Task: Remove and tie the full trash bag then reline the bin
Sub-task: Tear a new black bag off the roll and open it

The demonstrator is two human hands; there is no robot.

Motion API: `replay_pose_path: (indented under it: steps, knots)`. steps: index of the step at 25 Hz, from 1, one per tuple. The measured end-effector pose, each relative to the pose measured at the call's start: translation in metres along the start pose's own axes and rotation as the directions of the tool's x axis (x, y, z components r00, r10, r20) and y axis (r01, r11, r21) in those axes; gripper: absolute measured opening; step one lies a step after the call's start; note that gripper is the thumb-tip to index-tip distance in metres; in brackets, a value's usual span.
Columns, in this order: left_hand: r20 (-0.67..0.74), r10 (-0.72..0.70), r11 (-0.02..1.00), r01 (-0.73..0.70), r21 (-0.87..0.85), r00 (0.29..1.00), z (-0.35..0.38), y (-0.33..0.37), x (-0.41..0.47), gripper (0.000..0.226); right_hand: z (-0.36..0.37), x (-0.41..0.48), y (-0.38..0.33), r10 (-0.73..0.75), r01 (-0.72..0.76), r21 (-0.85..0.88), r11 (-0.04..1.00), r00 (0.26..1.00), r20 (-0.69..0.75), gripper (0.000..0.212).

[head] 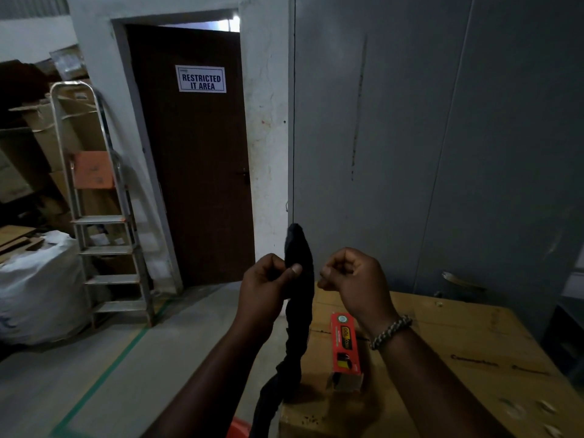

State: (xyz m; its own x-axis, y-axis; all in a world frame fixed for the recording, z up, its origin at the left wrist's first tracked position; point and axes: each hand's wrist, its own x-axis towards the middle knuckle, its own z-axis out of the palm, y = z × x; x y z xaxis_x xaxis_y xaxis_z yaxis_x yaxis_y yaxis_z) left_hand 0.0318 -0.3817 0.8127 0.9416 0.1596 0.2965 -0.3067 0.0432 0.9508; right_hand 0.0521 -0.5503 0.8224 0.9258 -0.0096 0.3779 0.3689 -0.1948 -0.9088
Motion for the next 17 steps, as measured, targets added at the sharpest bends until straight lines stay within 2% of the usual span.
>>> replay_pose_path:
  steps: [2,5,7,12,17]
  knots:
    - [-0.023,-0.002,1.000,0.001,-0.002,1.000,-0.004,0.001,0.004,0.024,-0.002,0.001,-0.001,0.036,-0.038,0.053,0.998,0.998,0.054,0.003]
    - [0.012,0.001,1.000,-0.001,0.005,1.000,-0.004,0.004,0.004,0.024,0.005,-0.001,0.000,-0.010,0.023,-0.068,0.997,0.982,0.189,0.006]
    - [0.023,-0.008,1.000,0.008,-0.001,1.000,-0.004,0.003,0.004,0.026,0.010,0.000,0.002,-0.028,0.041,-0.099,0.994,0.992,0.125,0.005]
    - [-0.005,-0.019,0.995,0.018,-0.096,1.000,-0.010,0.005,0.012,0.014,0.007,0.007,0.005,0.040,-0.040,-0.013,0.999,0.999,-0.030,0.017]
    - [0.072,-0.077,0.985,0.087,-0.148,0.994,-0.001,0.011,0.007,0.022,0.007,0.008,0.008,0.056,-0.053,0.038,0.998,0.996,-0.067,0.017]
